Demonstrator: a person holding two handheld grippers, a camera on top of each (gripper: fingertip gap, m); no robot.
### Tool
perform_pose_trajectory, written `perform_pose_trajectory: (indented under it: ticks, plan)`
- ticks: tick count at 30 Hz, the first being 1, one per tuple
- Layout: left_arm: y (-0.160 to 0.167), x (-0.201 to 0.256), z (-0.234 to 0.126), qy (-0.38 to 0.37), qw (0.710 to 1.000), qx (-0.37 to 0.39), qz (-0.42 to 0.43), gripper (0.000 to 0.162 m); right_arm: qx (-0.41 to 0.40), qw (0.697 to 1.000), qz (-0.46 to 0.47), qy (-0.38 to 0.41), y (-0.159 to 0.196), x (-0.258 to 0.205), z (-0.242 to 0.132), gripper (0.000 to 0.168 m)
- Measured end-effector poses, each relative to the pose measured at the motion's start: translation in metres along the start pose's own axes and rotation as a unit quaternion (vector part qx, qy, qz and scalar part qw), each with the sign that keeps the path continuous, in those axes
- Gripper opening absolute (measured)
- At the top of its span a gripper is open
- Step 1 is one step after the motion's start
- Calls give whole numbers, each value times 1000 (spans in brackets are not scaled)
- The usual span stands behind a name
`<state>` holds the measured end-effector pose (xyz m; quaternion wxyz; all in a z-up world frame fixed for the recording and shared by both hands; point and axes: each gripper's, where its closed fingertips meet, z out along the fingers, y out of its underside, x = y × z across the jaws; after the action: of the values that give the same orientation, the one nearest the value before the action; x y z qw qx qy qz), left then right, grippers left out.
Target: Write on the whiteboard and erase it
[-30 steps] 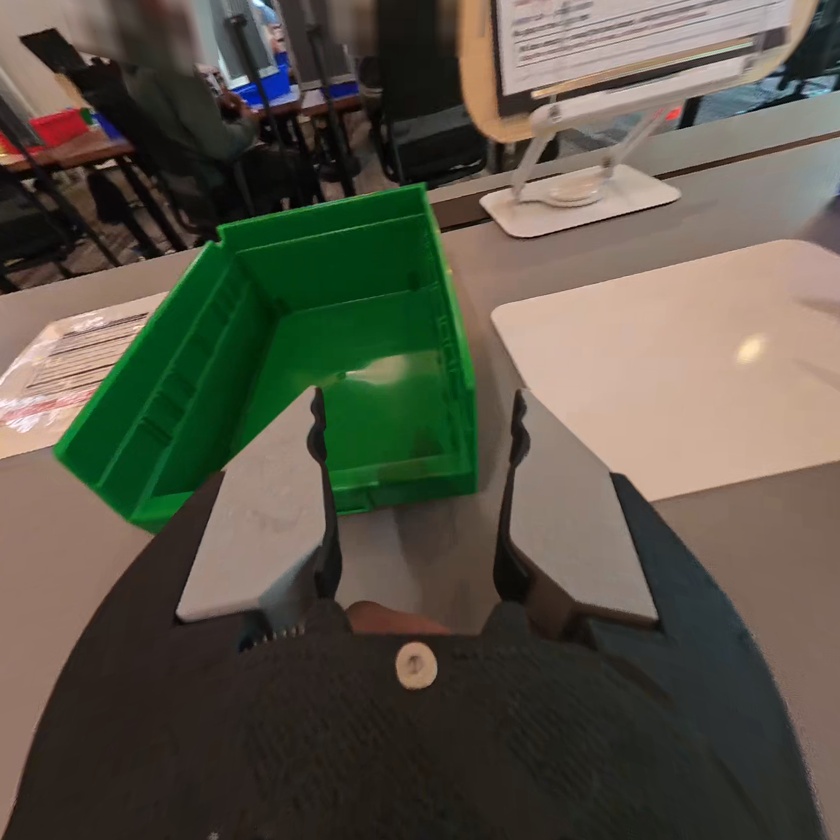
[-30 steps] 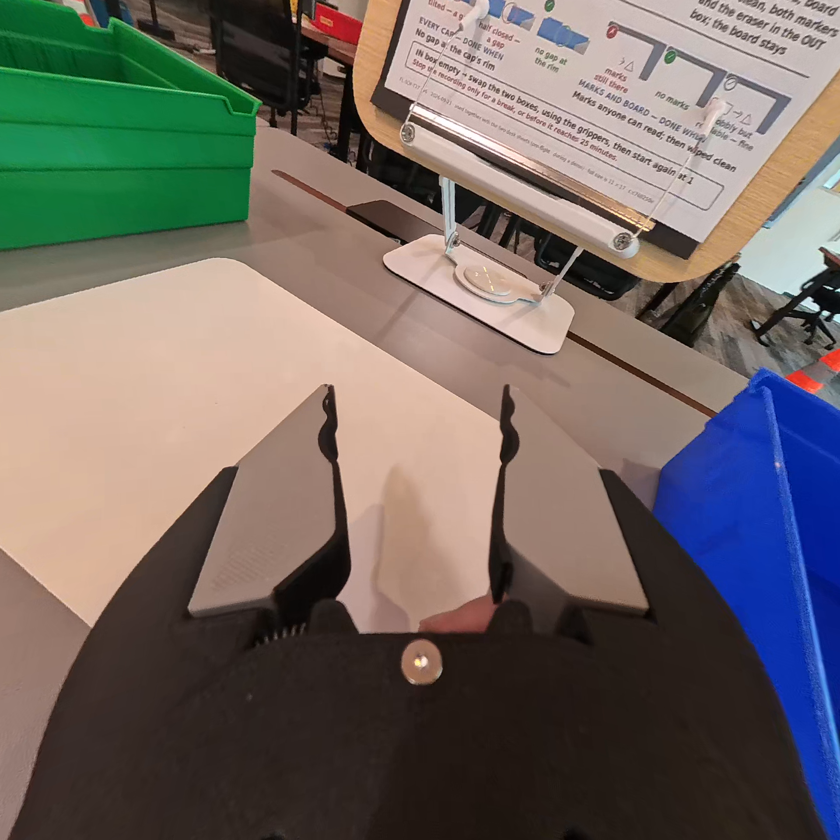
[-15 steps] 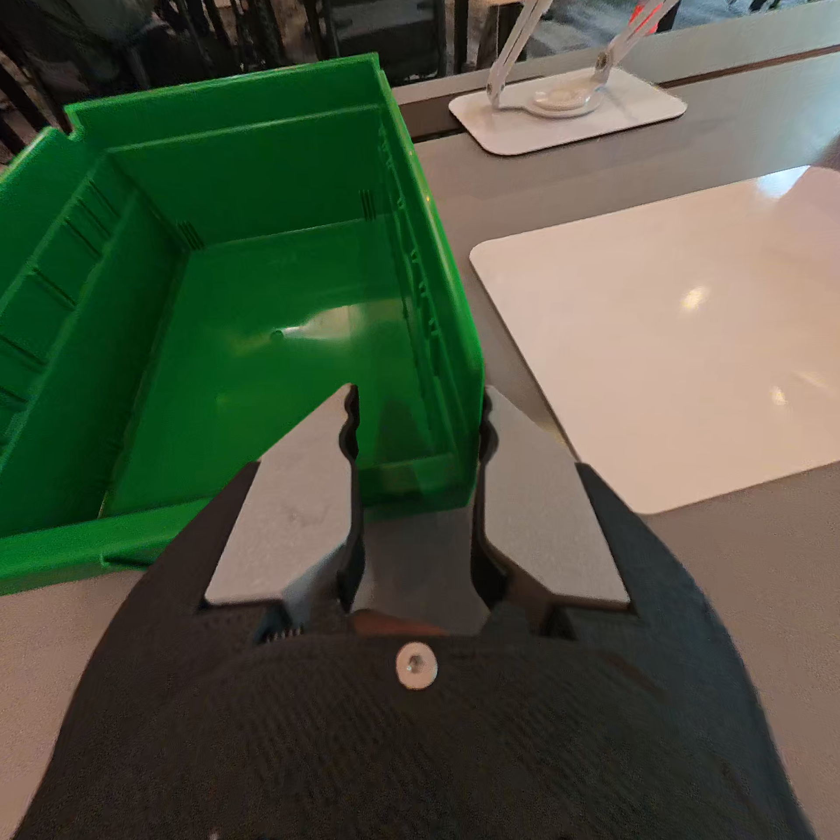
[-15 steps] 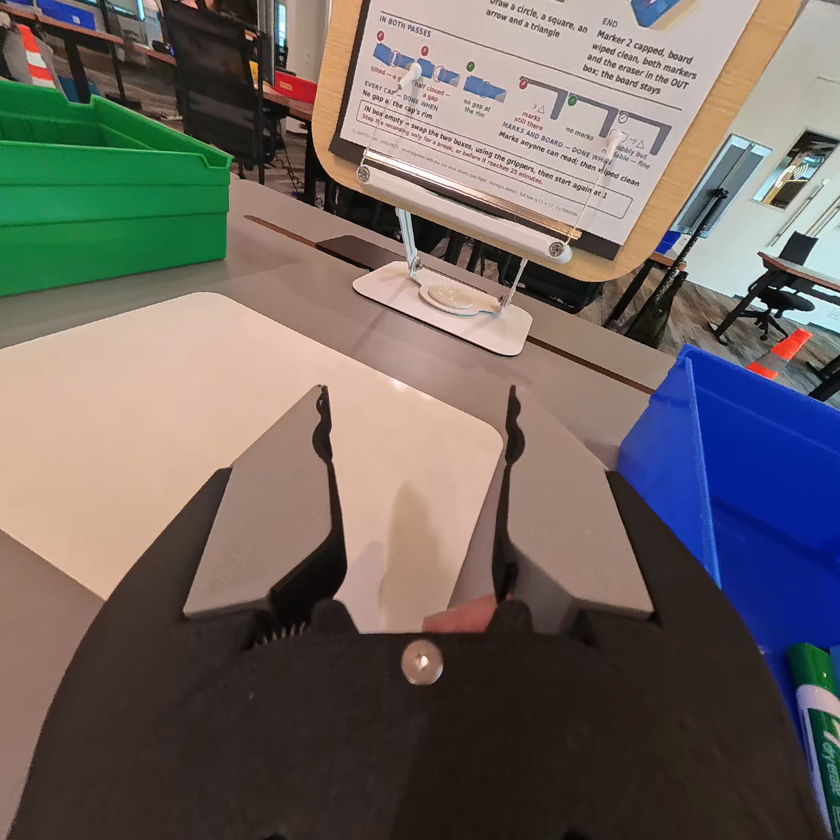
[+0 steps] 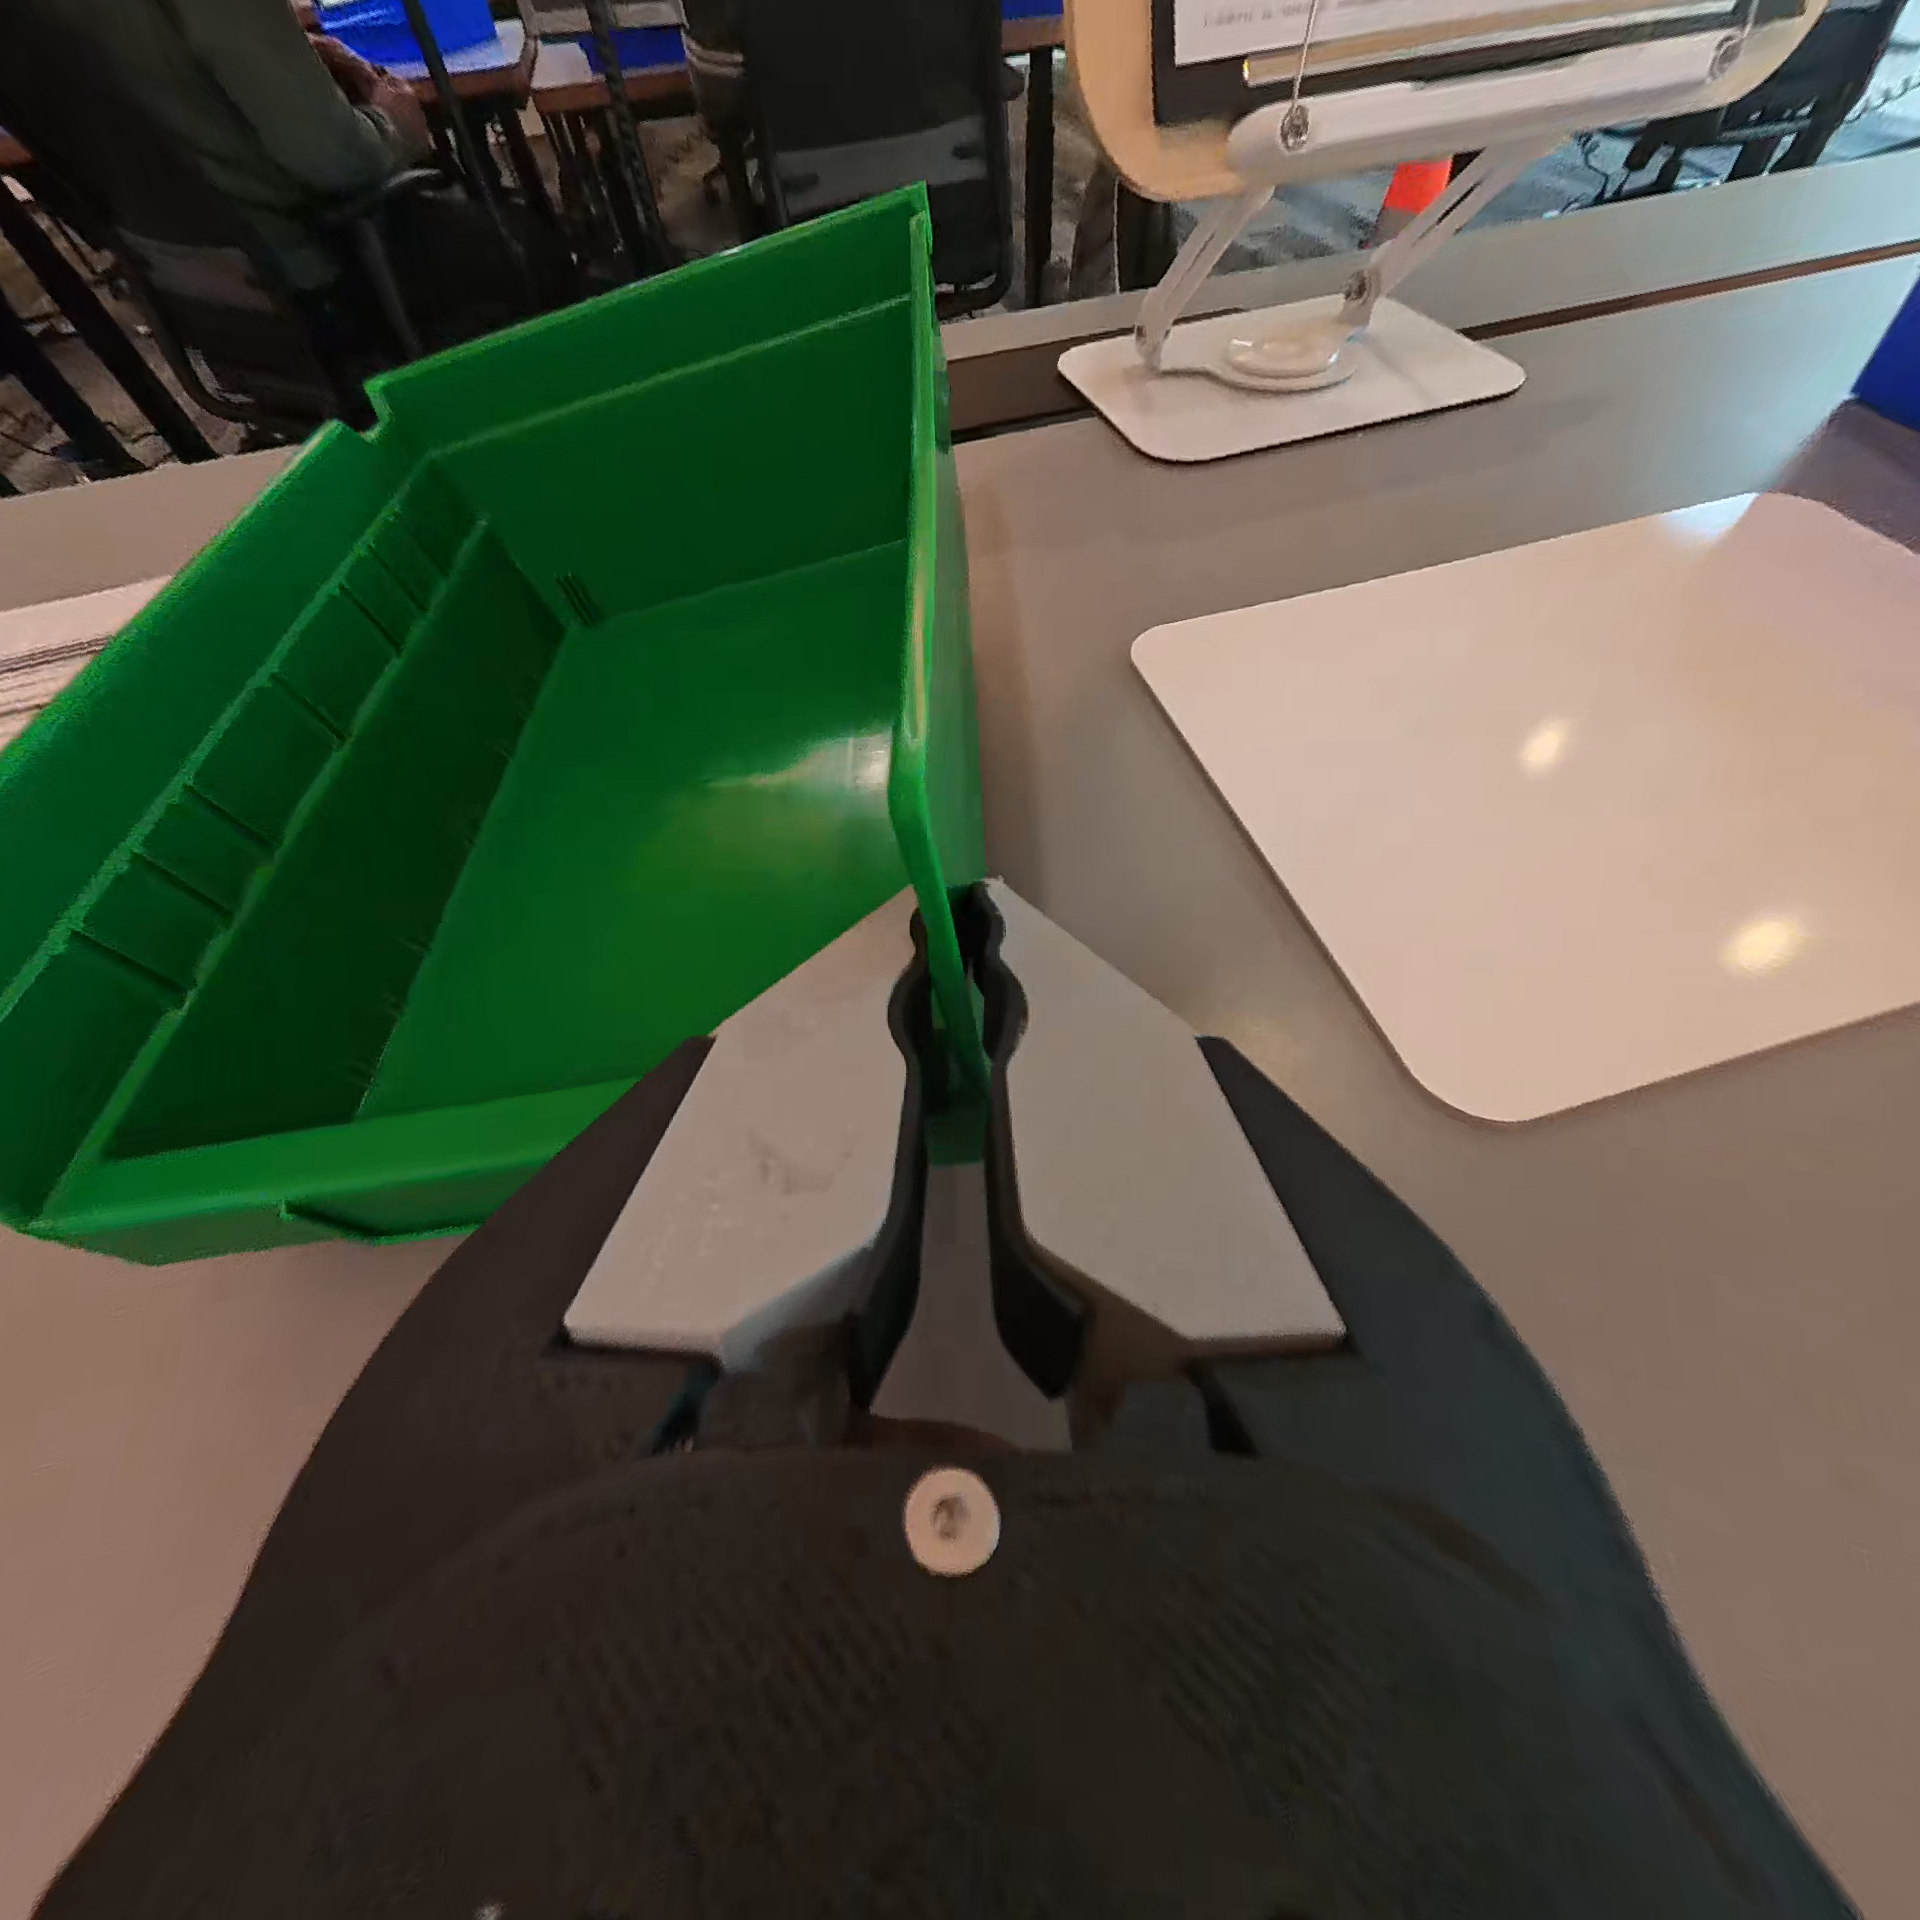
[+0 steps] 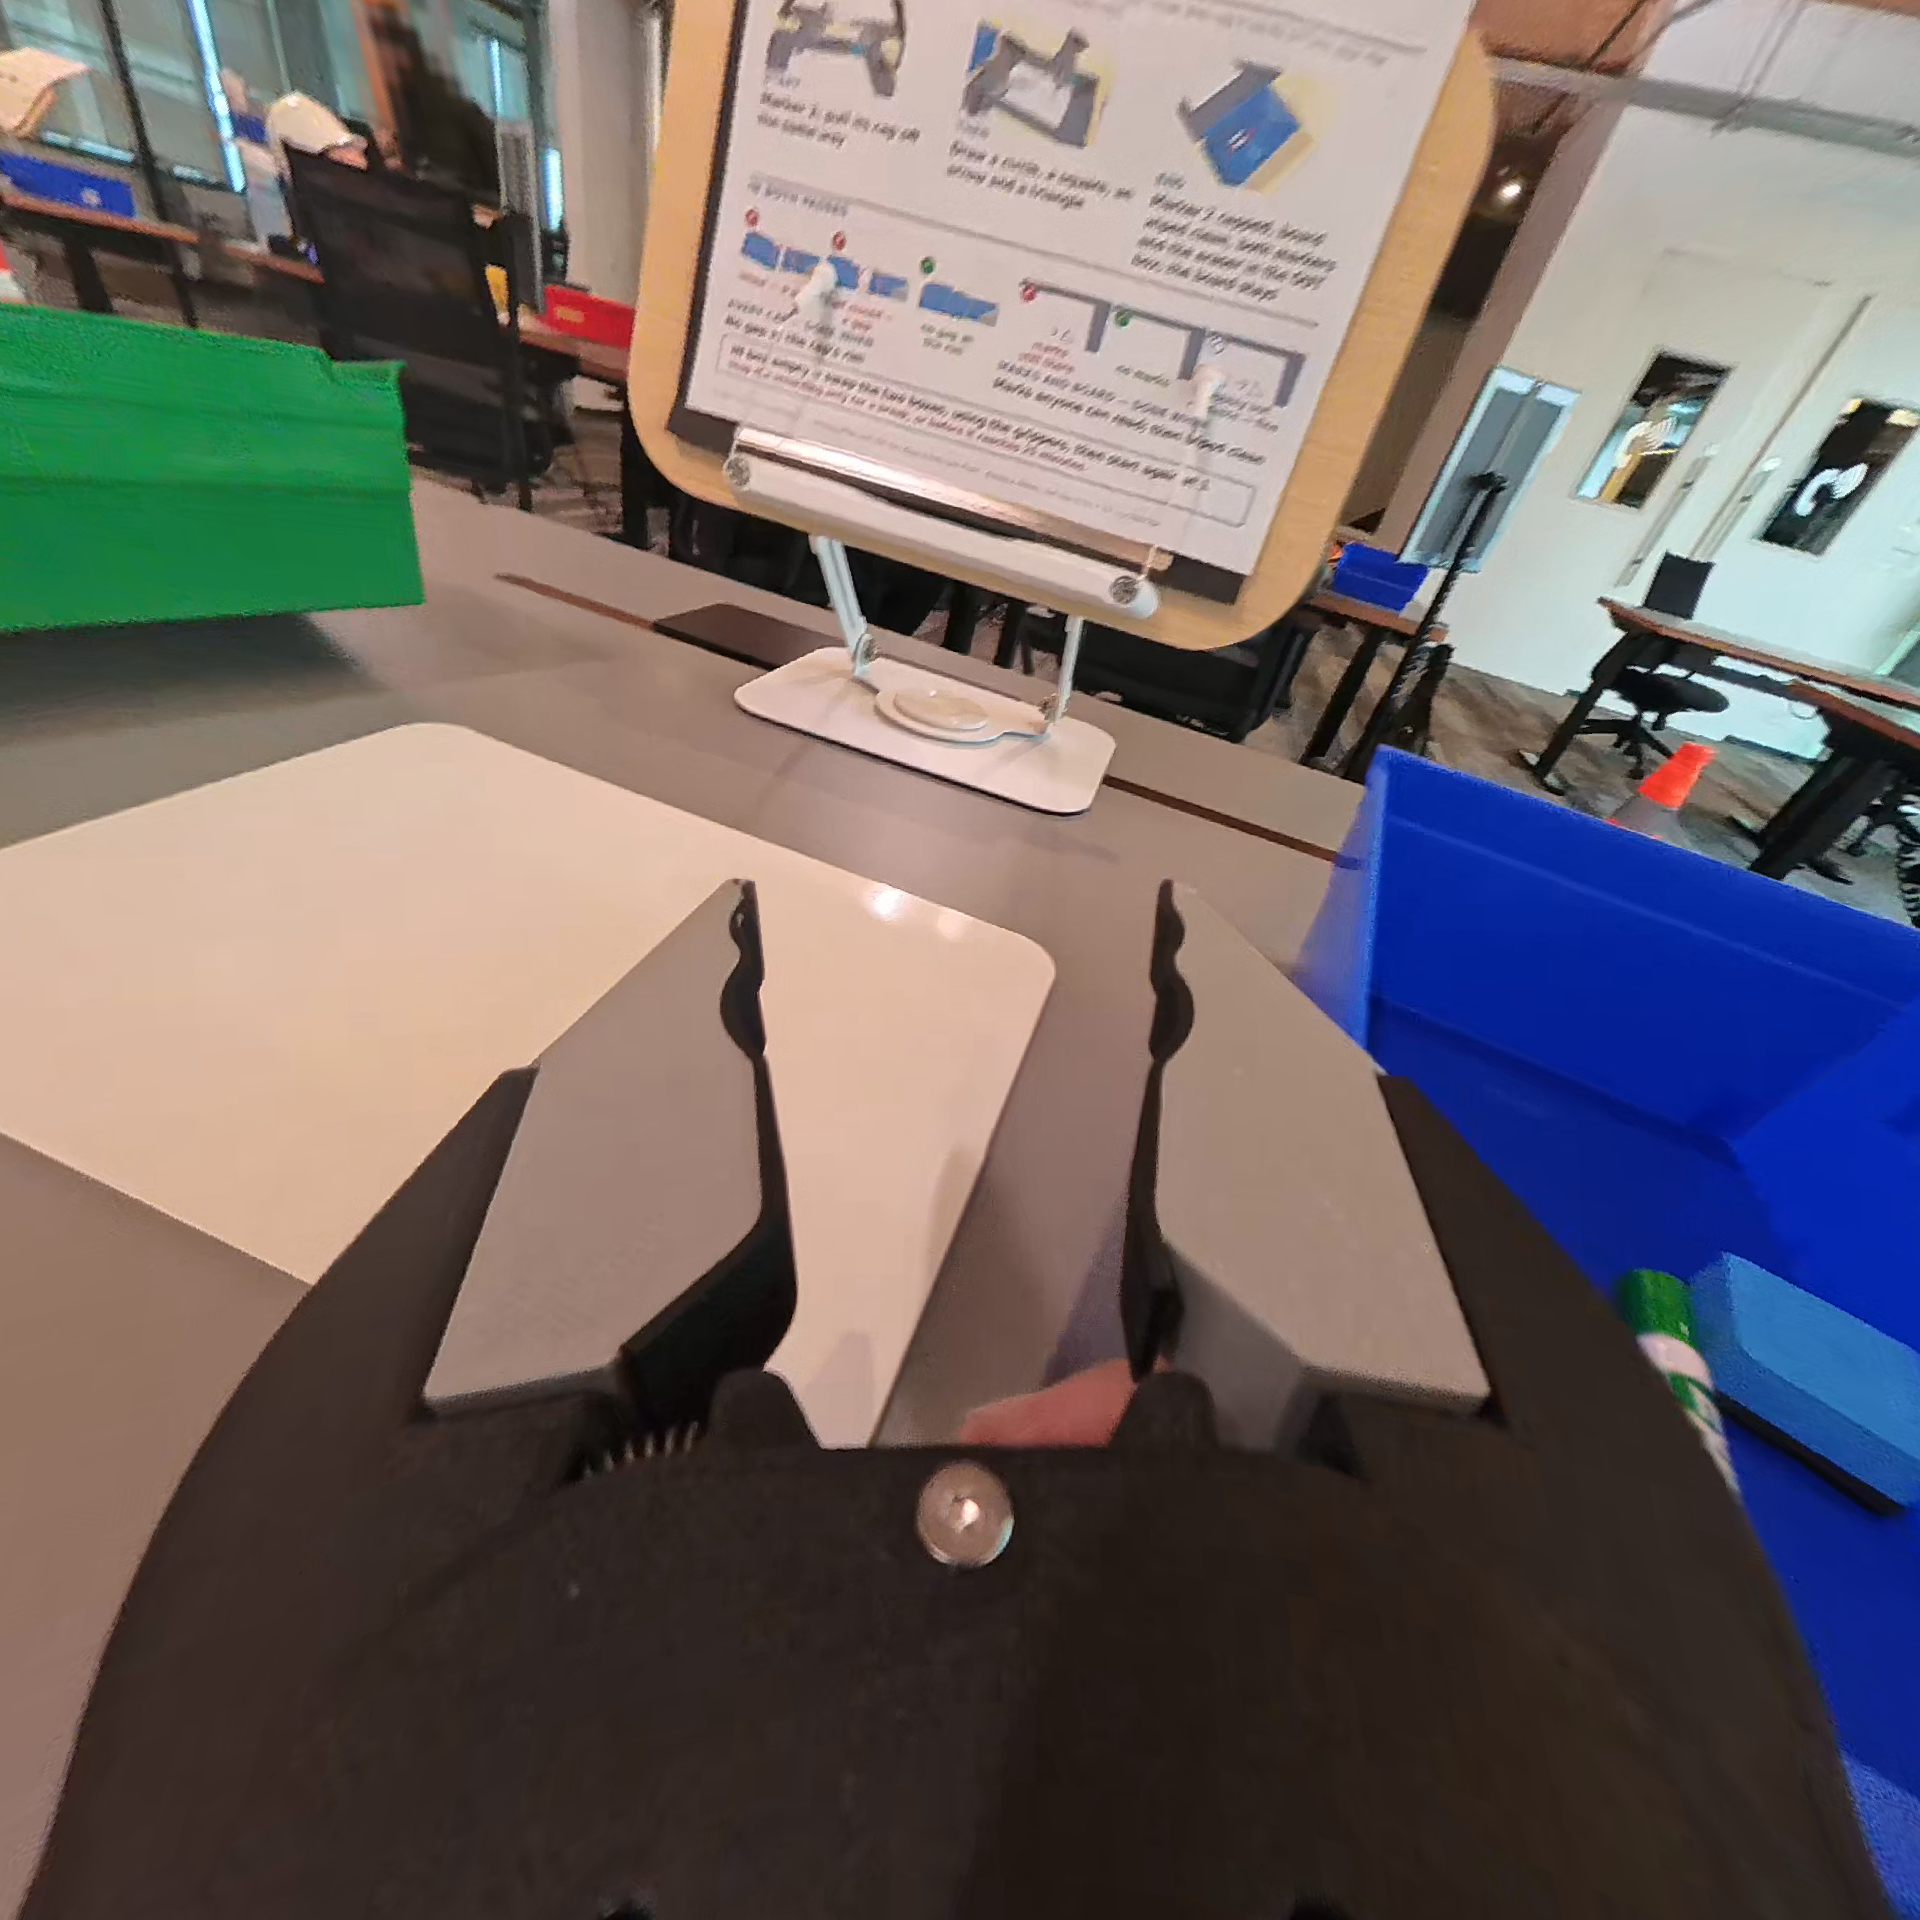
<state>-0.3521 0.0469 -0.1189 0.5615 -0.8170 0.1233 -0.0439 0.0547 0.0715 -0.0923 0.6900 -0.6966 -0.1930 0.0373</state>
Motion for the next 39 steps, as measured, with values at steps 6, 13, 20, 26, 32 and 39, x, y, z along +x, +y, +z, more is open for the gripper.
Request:
perform_pose_trajectory:
  ticks: [6,13,20,26,32,39]
  plan:
    - [6,-4,-3,7,1000,-5,1,2,-20,1000,-1,24,-12,28,-36,61]
    - [18,-1,7,11,999,-33,-3,0,-110,991,64,50,17,67,-51,85]
    - [18,2,17,-27,999,-24,3,45,-193,977,29,83,68,71,-25,89]
    - [21,-13,32,-101,993,-39,44,60,-214,972,-15,92,68,70,-17,84]
    - [20,0,41,-33,994,-73,76,2,-276,959,-64,27,78,64,-15,27]
    - [2,-7,-5,55,998,-16,-7,0,-262,964,3,-39,79,79,-66,2]
